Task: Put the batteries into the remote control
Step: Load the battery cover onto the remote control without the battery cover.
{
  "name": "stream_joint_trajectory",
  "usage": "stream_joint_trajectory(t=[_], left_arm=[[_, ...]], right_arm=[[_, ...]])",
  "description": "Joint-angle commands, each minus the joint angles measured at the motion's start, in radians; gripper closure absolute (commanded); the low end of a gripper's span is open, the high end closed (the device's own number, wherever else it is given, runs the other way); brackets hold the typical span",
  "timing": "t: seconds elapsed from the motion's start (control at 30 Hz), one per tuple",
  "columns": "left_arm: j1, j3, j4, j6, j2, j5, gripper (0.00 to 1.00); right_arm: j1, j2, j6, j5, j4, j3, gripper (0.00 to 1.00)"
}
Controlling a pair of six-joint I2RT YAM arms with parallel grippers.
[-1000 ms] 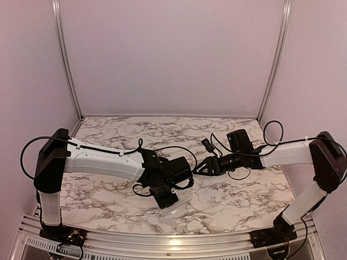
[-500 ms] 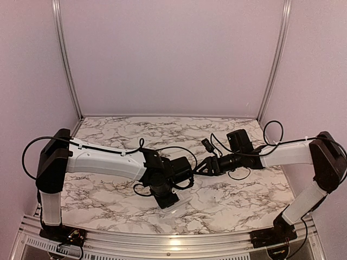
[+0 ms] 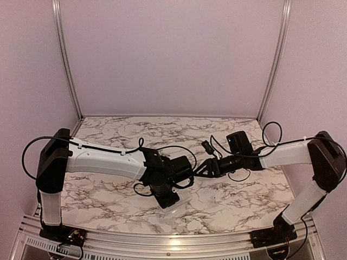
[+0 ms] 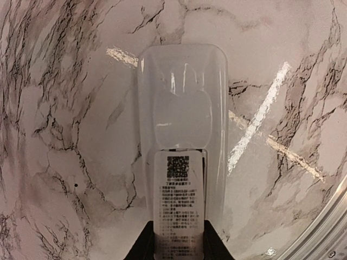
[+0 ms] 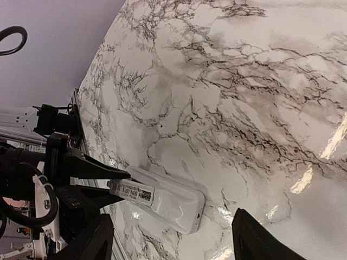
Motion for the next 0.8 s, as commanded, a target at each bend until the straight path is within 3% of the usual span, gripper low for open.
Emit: stream_joint_trajectory(t=[0.0,0.77], left_arm=[[0.006,0.019,-0.007,-0.009,0.017,0.000,0.82],[0.006,0.040,-0.044,-0.013,-0.005,-0.014,0.84]], right_arm=[[-0.007,0.015,-0.005,-0.015,0.024,-0.009,0.27],[-0.007,0.046,-0.001,-0.022,0.041,-0.011,0.28]])
